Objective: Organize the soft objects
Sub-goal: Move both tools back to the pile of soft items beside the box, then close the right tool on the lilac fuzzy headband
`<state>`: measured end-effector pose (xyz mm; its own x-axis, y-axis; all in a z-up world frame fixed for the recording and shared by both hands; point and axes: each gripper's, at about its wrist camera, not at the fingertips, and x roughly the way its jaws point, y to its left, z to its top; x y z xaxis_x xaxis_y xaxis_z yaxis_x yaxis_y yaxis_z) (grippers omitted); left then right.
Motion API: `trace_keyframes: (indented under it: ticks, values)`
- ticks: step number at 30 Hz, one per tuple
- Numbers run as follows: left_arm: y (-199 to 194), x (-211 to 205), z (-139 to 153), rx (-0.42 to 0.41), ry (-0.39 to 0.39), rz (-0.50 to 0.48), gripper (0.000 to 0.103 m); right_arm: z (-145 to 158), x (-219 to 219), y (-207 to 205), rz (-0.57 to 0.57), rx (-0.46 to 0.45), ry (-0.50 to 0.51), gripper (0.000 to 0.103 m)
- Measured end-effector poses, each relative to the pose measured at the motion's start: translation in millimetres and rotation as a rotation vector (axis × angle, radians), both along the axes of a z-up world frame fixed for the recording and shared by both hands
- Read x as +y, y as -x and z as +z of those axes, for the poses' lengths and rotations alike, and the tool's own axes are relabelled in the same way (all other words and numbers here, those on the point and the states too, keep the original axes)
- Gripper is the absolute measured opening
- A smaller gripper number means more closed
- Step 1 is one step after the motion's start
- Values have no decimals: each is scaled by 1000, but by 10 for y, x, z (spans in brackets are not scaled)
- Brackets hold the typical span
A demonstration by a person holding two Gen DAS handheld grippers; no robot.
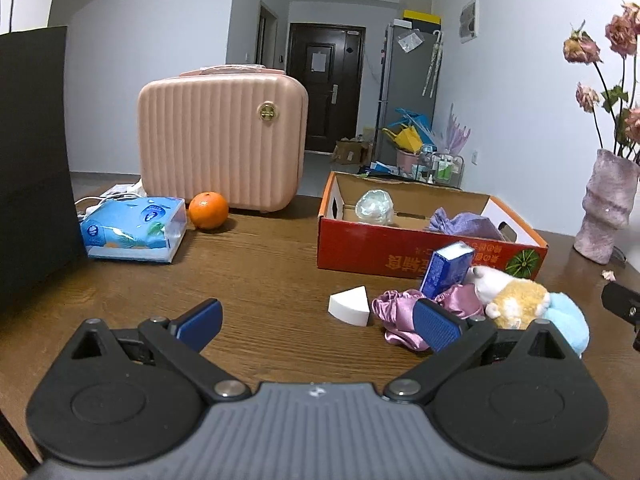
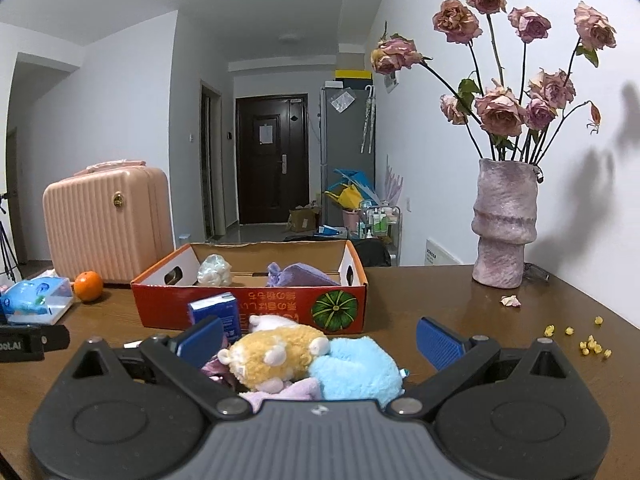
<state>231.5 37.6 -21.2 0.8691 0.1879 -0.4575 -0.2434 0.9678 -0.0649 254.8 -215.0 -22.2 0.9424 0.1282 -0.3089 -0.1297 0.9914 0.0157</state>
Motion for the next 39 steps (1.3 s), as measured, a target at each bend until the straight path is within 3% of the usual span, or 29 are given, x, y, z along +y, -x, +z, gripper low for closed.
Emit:
trace_keyframes:
  ticks: [5,20,39]
  values:
    - [-74,-23,-83,47,11,-37,103,-64,2,-83,2,41,3,103]
    - [-53,-2,-85,54,30,-55,103,-66,10,-77,10,68,12,103]
    - [22,-71,-74,62,15,-124,103,-168,79,-80,37,144,100,103]
